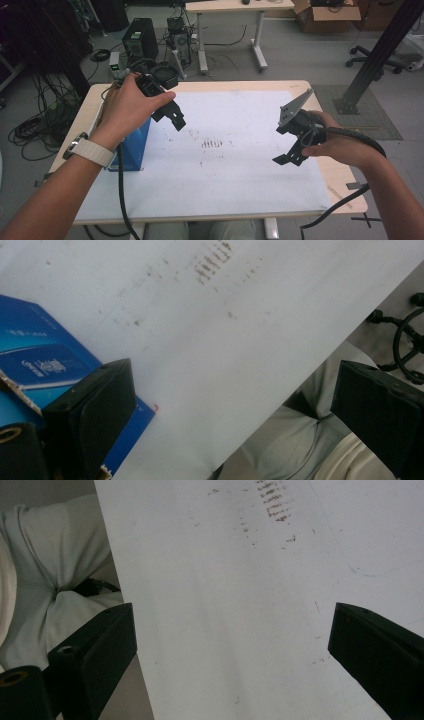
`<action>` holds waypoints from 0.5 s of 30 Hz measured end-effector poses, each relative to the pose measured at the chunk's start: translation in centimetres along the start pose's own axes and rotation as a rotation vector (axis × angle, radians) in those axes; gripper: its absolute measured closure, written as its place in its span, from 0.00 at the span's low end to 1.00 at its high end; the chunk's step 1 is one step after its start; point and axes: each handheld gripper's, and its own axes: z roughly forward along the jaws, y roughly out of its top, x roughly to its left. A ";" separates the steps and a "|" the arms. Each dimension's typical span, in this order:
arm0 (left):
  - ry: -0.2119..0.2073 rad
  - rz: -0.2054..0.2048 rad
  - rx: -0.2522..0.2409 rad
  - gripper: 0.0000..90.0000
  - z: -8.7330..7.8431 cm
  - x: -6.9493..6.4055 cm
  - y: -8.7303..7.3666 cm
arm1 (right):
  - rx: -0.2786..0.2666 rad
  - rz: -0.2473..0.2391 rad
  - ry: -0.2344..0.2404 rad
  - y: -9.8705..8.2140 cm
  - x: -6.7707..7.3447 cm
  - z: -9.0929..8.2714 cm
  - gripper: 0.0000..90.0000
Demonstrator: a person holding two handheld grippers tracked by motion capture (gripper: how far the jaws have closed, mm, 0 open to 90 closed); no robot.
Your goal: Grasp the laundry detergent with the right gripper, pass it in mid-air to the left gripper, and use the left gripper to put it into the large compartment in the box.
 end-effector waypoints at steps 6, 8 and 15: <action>-0.011 0.034 0.010 0.05 0.5 -0.5 0.6 | 0.002 0.005 -0.001 0.0 -0.1 -0.1 0.06; -0.016 0.049 0.012 0.05 0.6 -0.6 0.8 | -0.001 0.003 -0.001 0.0 0.0 -0.1 0.06; -0.030 0.118 0.027 0.05 1.2 -0.9 1.3 | 0.000 0.007 -0.001 0.1 -0.2 -0.2 0.06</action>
